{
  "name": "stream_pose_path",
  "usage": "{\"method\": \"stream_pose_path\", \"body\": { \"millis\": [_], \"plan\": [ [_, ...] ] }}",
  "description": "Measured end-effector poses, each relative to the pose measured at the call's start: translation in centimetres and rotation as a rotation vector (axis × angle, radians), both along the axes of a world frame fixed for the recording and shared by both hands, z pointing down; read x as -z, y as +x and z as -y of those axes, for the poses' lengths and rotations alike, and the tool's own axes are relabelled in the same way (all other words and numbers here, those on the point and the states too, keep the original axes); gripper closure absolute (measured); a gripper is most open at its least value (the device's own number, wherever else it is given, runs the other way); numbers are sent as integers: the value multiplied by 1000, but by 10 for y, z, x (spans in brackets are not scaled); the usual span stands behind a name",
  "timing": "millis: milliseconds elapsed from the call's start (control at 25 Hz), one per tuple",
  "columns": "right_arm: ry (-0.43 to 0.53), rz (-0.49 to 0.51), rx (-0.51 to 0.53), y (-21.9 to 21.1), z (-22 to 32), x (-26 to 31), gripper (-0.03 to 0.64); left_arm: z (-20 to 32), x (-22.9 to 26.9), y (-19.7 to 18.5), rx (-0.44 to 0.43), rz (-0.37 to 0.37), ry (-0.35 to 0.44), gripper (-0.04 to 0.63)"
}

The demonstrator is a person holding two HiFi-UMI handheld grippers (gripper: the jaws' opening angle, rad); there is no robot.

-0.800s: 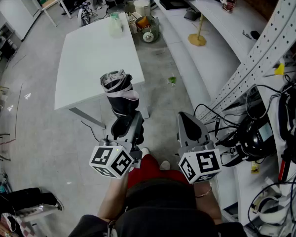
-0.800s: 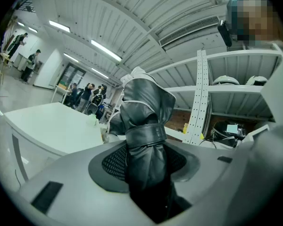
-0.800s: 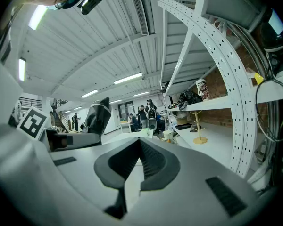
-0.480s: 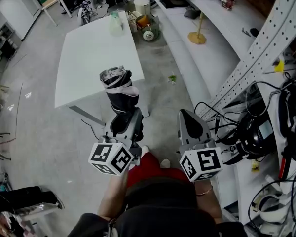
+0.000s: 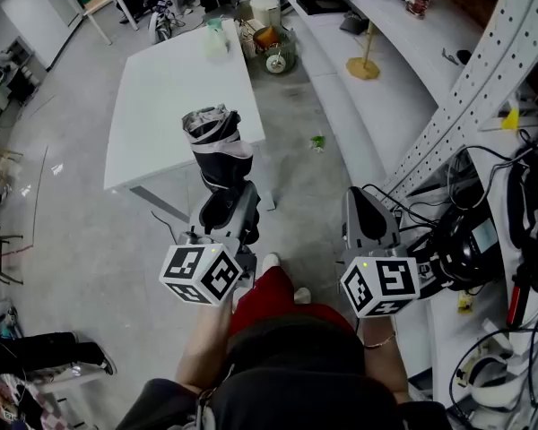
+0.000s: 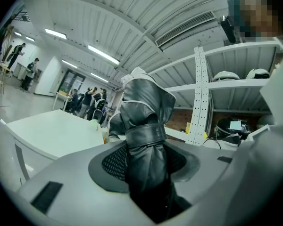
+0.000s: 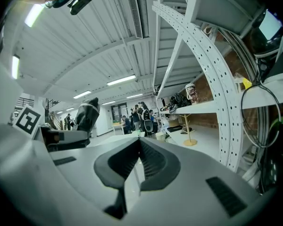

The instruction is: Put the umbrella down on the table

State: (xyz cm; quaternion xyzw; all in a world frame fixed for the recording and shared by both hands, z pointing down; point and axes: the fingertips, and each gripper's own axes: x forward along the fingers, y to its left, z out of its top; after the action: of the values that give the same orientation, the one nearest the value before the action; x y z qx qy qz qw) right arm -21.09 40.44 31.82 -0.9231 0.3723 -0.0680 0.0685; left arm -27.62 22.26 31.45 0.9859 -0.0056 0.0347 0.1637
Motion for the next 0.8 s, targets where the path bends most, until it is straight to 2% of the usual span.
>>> {"method": "stream_pose_path", "body": {
  "millis": [160, 440, 800],
  "plan": [
    [-15, -19, 21, 5, 7, 2, 598, 2, 5, 11, 4, -4, 8, 400],
    [13, -29, 13, 28, 15, 11, 598, 15, 11, 37, 10, -30, -1, 400],
    [5, -42, -6, 89, 36, 10, 598, 38, 7, 105, -13, -31, 7, 400]
  ]
}}
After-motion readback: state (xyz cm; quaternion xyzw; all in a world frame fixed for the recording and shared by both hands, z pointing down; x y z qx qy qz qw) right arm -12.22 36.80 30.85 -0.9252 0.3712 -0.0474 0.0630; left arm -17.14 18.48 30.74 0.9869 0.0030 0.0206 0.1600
